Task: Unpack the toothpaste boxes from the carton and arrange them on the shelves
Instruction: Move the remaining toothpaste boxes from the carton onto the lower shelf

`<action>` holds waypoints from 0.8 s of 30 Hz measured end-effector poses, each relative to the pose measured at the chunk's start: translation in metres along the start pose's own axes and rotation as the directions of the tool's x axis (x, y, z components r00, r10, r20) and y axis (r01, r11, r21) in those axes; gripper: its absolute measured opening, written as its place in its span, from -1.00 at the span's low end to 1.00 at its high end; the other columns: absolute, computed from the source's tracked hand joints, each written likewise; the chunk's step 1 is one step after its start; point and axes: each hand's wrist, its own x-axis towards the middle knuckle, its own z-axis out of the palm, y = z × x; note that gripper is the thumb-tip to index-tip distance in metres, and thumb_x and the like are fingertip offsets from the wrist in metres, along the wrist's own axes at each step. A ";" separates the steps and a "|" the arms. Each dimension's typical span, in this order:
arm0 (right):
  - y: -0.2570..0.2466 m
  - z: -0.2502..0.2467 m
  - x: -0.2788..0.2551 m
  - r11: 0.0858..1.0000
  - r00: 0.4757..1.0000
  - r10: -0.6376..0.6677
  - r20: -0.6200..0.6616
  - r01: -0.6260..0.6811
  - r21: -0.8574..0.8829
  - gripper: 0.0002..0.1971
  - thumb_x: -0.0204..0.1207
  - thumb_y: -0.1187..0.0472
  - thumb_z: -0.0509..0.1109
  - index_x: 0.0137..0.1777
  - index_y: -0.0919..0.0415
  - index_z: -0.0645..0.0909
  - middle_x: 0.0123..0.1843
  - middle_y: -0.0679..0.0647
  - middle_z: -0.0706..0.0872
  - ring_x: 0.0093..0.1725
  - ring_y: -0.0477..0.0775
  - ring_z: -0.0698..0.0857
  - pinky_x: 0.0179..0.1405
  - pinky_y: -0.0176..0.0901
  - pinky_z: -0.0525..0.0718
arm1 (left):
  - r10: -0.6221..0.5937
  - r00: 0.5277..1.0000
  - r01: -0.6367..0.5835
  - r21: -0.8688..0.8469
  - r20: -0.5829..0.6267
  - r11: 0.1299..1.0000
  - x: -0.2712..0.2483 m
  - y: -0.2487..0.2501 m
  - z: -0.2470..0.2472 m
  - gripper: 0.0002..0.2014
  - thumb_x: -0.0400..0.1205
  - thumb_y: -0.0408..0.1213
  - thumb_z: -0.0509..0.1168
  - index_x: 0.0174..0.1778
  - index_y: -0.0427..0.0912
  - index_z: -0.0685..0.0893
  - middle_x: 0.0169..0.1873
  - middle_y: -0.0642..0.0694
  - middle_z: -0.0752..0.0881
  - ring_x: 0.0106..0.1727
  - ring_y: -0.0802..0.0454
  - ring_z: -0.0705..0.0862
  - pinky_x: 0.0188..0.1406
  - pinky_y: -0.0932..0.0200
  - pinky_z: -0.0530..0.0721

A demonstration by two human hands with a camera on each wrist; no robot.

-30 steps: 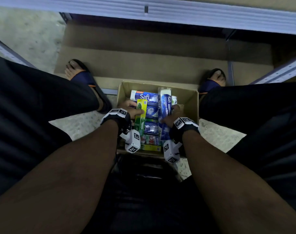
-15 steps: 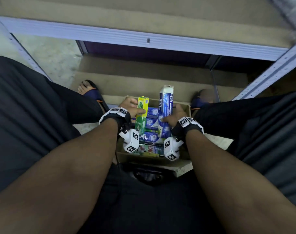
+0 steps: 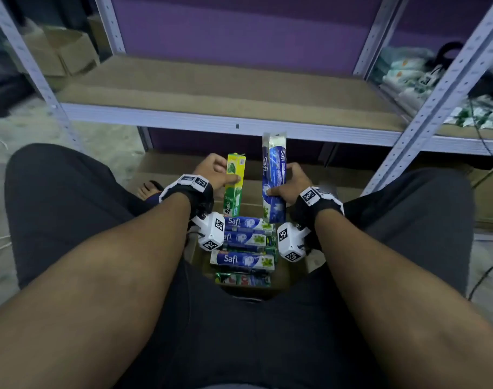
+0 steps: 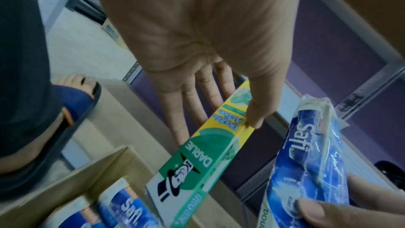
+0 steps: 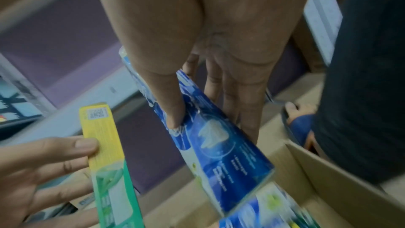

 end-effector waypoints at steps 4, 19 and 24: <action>-0.039 -0.032 0.007 0.994 0.996 -0.077 -0.051 0.073 -0.076 -0.25 0.17 0.09 0.74 0.32 -0.04 0.43 0.11 0.01 0.75 0.02 0.07 0.74 0.09 -0.02 0.73 | 0.063 0.997 -0.065 -0.044 -0.040 0.997 0.009 0.052 -0.015 -0.63 0.40 -0.26 0.62 0.00 -0.04 0.59 -0.09 -0.08 0.70 0.00 -0.13 0.80 -0.31 -0.18 0.82; -0.174 -0.105 0.079 0.913 0.956 -0.284 -0.074 0.246 -0.324 -0.48 0.32 0.00 0.65 0.31 0.01 0.68 -0.06 0.00 0.77 -0.30 -0.05 0.68 -0.39 -0.31 0.50 | 0.283 0.928 -0.209 0.292 -0.241 0.933 0.104 0.186 -0.054 -0.74 0.40 -0.09 0.56 -0.08 -0.02 0.69 -0.06 -0.06 0.80 -0.05 -0.09 0.79 -0.01 0.06 0.77; -0.181 -0.103 0.115 0.868 0.966 -0.255 -0.038 0.211 -0.449 -0.56 0.42 0.00 0.58 0.27 0.14 0.70 0.02 0.12 0.83 -0.10 0.10 0.79 -0.11 -0.18 0.73 | 0.331 0.925 -0.175 0.565 -0.187 0.806 0.138 0.193 -0.056 -0.79 0.41 -0.04 0.51 -0.17 -0.04 0.71 -0.19 -0.07 0.73 -0.16 -0.07 0.68 -0.04 0.10 0.69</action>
